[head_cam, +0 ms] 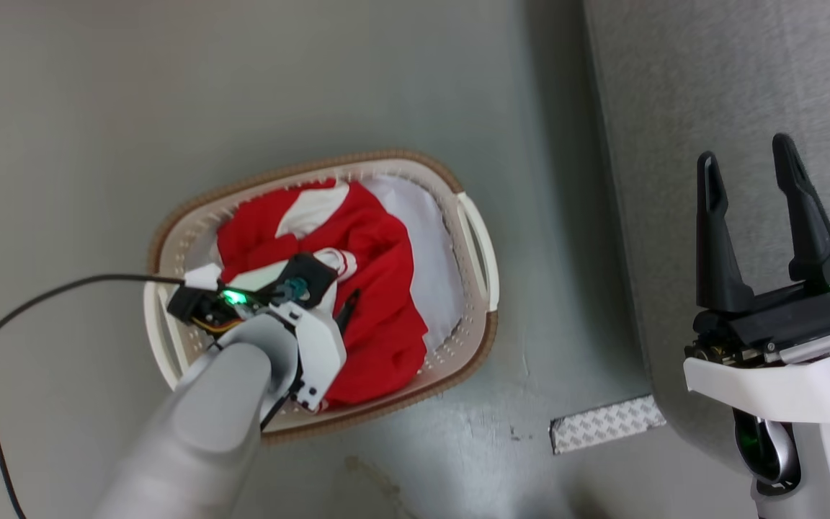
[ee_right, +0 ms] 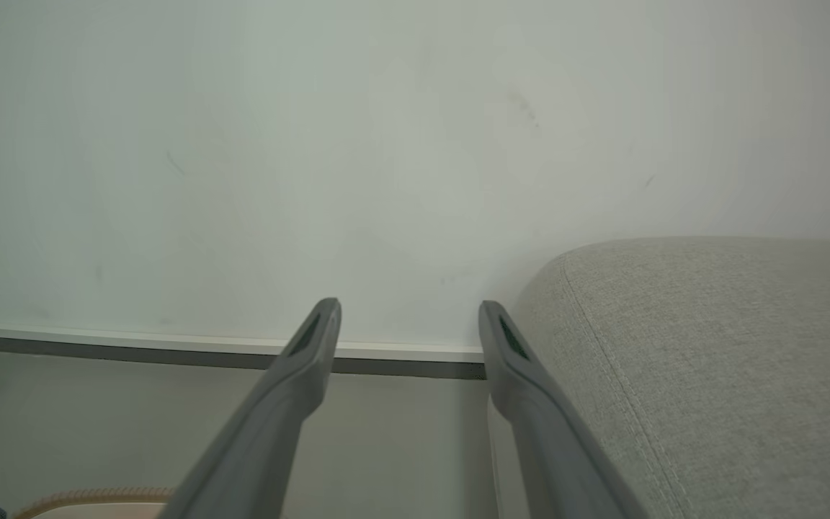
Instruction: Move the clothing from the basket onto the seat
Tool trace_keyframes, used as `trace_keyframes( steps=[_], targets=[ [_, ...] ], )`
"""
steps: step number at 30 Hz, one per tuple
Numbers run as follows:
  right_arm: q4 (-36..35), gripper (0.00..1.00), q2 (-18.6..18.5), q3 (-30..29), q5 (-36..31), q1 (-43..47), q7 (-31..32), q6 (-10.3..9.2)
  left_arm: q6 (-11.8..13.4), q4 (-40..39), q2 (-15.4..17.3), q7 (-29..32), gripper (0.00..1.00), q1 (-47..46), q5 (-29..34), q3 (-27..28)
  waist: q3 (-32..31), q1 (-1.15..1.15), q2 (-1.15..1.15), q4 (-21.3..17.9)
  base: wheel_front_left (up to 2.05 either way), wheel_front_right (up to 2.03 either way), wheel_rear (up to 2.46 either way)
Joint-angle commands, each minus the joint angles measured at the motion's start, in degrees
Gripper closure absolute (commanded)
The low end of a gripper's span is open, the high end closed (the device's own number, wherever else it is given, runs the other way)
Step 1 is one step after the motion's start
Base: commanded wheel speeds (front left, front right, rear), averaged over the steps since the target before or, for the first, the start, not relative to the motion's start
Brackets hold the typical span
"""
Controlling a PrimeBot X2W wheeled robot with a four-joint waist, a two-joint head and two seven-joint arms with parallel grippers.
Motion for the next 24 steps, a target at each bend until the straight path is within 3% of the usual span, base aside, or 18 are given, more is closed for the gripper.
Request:
trace_keyframes(
  steps=[1,9,12,13,14,15,24],
  targets=[
    [-0.4,0.00,0.0,-0.2,0.1,-0.8,0.1,-0.12,0.4,0.5,0.2,-0.5,0.00,-1.0,-0.4,0.0,2.7,-0.02,0.00,0.1,0.00,0.00,0.00],
    [-1.9,0.00,0.3,-0.3,0.8,-2.1,0.1,-0.12,3.4,6.1,1.0,-0.2,0.00,-5.6,0.1,0.1,6.9,-0.02,0.00,-0.8,0.00,0.00,0.00],
    [-2.0,0.00,0.4,-0.3,0.9,-2.4,0.1,-0.12,3.1,8.1,0.8,-0.3,0.00,-6.3,0.0,-0.3,7.7,-0.02,0.00,-1.1,0.00,0.00,0.00],
    [-2.0,0.00,0.4,-0.3,1.0,-2.5,0.1,-0.12,3.0,8.6,0.7,-0.5,0.17,-6.6,0.3,-0.7,7.8,-0.02,0.00,-1.2,0.00,0.00,0.00],
    [-1.9,0.00,0.4,-0.4,1.0,-2.5,0.1,-0.12,2.9,9.1,0.6,-0.9,0.80,-6.8,0.5,-1.1,7.8,-0.02,0.00,-1.2,0.00,0.00,0.00],
    [-1.7,0.00,0.4,-0.6,1.0,-2.5,0.1,-0.12,2.8,9.5,0.5,-1.2,1.00,-6.9,0.6,-1.3,7.8,-0.02,0.00,-1.2,0.00,0.00,0.00],
    [0.4,0.00,0.5,-1.5,1.2,-0.4,0.1,-0.12,2.9,11.0,-0.8,-8.7,1.00,-3.4,-4.0,1.1,-0.1,-0.02,0.00,0.7,0.00,0.00,0.00]
  ],
)
